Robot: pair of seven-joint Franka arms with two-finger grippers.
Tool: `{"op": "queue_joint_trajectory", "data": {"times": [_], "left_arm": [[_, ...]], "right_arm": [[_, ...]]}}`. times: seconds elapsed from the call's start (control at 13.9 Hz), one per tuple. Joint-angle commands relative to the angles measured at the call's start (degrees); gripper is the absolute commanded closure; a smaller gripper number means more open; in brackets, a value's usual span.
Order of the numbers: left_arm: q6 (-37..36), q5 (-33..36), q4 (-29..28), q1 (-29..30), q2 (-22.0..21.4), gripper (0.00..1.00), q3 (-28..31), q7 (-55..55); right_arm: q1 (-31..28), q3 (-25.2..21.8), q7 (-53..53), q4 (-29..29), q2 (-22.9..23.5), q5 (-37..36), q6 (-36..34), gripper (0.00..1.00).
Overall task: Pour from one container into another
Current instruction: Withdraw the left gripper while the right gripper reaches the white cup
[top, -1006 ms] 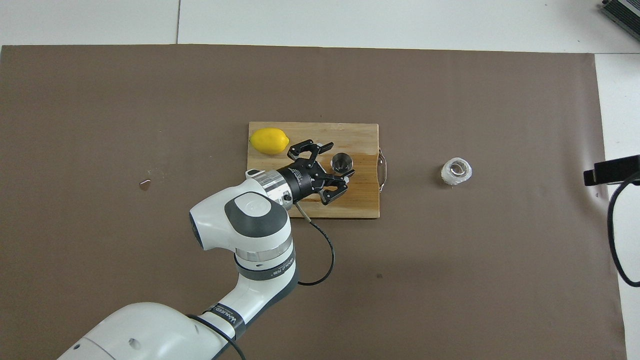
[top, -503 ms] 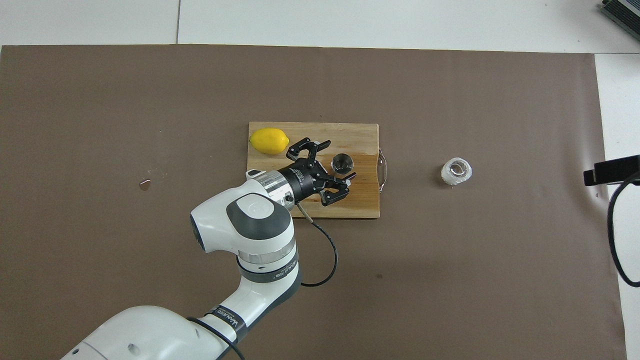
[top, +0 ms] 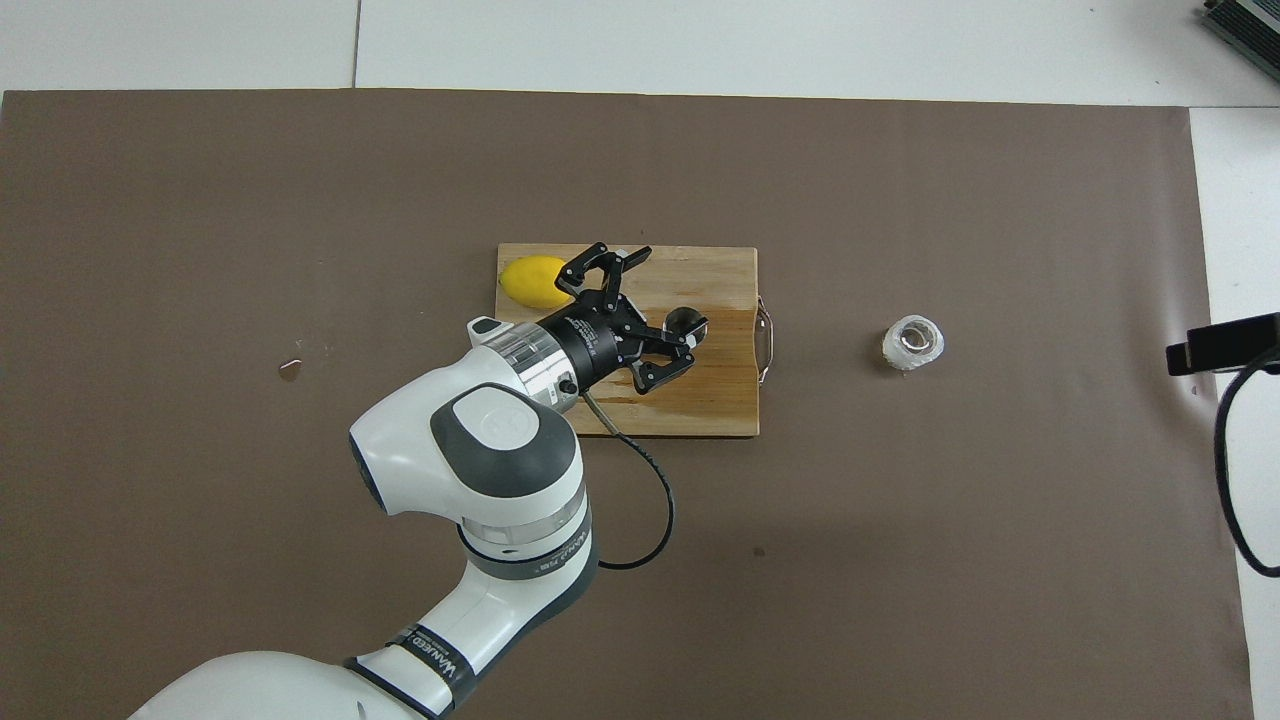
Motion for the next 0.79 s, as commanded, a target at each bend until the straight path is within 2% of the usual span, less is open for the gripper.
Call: {"op": "queue_joint_trajectory", "data": {"times": [0.0,0.14,0.29,0.5,0.72], "left_arm": [[0.3,7.0,0.1,1.8,-0.2,0.0,-0.1,-0.4],[-3.5,8.2,-0.1,5.6,-0.4,0.0,-0.2,-0.5],[-9.8,10.6,-0.8,9.0,-1.4,0.0,0.1,-0.4],[-20.8,20.5,-1.0,15.9,-2.3,0.0,0.1,-0.5],[-30.2,35.4,-0.6,21.1,-2.4,0.0,0.2,-0.6]], "right_arm": [[0.0,0.2,-2.4,-1.3,-2.5,0.0,-1.7,0.0],[-0.2,0.3,-7.2,-2.0,-2.8,0.1,-1.5,0.0],[-0.2,0.3,-17.0,-4.3,-4.0,1.4,-1.5,0.0],[-0.9,-0.3,-33.3,-9.0,-5.6,2.7,2.9,0.0],[-2.4,-0.3,-49.6,-11.4,-5.0,2.8,8.5,0.0]]}}
